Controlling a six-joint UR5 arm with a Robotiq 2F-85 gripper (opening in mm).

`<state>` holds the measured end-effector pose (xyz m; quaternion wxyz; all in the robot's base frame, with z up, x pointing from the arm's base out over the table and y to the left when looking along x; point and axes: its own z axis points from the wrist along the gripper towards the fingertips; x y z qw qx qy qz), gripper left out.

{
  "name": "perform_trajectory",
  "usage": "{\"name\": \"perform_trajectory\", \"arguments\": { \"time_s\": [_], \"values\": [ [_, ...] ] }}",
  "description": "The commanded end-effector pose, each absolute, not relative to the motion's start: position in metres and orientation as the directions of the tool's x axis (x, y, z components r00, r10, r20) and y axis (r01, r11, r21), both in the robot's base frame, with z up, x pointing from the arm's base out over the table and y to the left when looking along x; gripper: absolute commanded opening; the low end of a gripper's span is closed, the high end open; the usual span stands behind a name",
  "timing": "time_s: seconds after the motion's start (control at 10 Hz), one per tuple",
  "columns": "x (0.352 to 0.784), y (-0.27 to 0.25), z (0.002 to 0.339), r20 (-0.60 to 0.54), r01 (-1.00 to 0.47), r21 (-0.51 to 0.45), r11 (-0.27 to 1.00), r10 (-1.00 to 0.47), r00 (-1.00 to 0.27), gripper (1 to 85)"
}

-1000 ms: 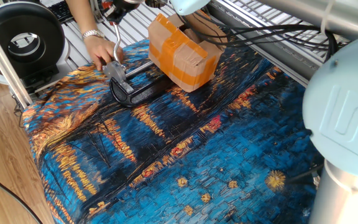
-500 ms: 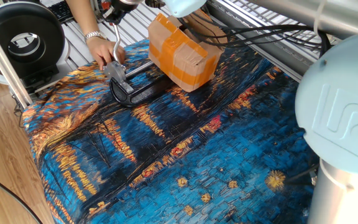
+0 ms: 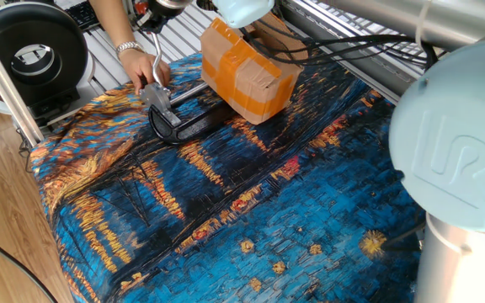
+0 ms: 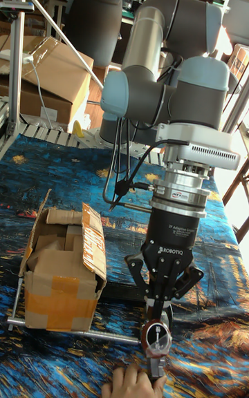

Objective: Pull up the lever

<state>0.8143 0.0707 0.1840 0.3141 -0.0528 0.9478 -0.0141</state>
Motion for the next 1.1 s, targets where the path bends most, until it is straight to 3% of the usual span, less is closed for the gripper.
{"name": "perform_trajectory", "arguments": {
  "time_s": [0.0,1.0],
  "values": [
    [0.826,0.0701,0.1759,-0.606,-0.074,-0.063,0.995,-0.097,-0.789,11.7],
    [0.8218,0.0662,0.1689,-0.59,-0.066,-0.07,0.995,-0.095,-0.802,11.7]
  ]
}}
